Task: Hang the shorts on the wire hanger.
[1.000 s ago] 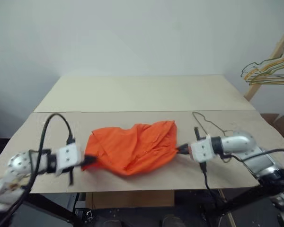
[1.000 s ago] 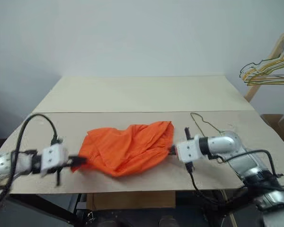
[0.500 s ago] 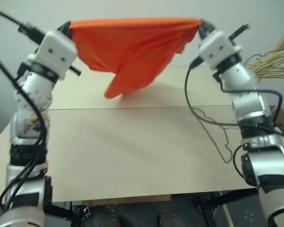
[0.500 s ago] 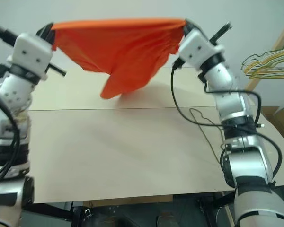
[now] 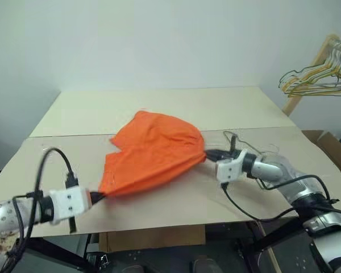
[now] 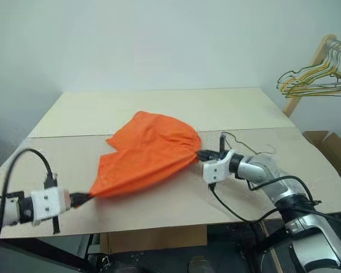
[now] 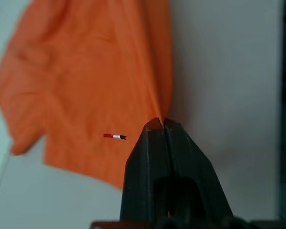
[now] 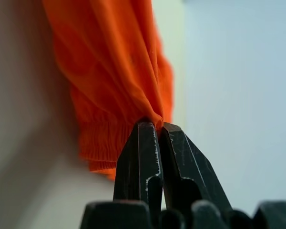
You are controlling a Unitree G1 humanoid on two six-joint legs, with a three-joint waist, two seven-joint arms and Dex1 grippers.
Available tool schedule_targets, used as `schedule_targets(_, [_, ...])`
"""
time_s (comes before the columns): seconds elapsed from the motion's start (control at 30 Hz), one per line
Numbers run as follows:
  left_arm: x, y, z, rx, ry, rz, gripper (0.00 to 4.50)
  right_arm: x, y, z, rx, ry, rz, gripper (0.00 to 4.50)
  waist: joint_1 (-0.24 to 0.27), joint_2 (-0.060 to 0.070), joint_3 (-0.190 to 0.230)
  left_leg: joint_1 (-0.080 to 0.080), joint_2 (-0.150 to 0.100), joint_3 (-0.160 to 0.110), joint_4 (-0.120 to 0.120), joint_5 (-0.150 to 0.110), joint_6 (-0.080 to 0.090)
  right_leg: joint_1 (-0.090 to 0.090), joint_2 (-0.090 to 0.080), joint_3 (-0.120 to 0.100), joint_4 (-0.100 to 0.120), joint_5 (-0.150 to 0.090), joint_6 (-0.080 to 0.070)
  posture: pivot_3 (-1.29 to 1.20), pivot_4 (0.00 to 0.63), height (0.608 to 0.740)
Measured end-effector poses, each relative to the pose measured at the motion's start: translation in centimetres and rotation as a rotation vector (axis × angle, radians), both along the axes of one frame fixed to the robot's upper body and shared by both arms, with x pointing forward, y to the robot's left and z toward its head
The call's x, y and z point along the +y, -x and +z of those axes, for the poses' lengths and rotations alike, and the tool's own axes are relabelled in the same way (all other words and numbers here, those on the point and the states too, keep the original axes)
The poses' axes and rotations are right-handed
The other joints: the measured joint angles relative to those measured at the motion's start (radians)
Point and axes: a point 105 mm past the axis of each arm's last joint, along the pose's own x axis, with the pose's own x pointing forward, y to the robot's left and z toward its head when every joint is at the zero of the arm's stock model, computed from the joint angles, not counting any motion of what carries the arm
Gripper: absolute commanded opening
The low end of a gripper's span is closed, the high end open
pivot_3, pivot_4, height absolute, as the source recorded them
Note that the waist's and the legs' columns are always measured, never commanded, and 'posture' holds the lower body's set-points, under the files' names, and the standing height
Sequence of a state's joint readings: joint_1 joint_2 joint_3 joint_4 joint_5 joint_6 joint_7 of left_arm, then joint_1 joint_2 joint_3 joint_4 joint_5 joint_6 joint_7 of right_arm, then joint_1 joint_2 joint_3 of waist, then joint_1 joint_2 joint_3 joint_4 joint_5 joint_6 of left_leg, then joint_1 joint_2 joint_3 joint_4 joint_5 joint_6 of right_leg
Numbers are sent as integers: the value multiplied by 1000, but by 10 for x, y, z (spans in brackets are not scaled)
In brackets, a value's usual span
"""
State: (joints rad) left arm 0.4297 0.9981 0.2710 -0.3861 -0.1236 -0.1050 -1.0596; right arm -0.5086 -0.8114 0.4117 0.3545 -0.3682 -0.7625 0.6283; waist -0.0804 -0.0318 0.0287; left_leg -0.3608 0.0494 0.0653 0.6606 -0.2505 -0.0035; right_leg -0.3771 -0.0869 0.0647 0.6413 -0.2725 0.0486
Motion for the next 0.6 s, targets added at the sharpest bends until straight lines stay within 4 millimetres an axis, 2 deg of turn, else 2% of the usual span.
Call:
schedule_targets(0.07, [-1,10,-6,52,-17,-27,24,-6,15,-12,46,93,70,0,8,0,0,-3,0,0,0,-2,0,-3,-1,0,0,2,6,-2,0,740])
schedule_targets(0.13, [-4,13,-5,63,-30,-54,24,-11,21,-12,60,145,104,0,11,0,0,-8,-1,1,0,-2,0,-8,-1,1,1,2,6,-3,0,740])
schedule_targets(0.37, [-17,21,-8,119,-12,-86,24,-26,33,-9,182,238,133,0,12,-1,-1,-6,0,1,0,-1,1,-8,0,2,3,2,5,-15,0,740])
schedule_targets(0.5, [-20,38,-14,226,-9,-83,926,-33,34,-12,220,256,117,0,10,-1,-1,-6,1,1,0,-1,1,-8,1,2,3,2,4,-12,0,740])
schedule_targets(0.6, [-18,40,-16,238,-20,-75,1785,-36,35,-12,220,262,118,803,12,-1,-1,-6,1,1,0,-1,1,-8,1,2,4,2,4,-9,0,740])
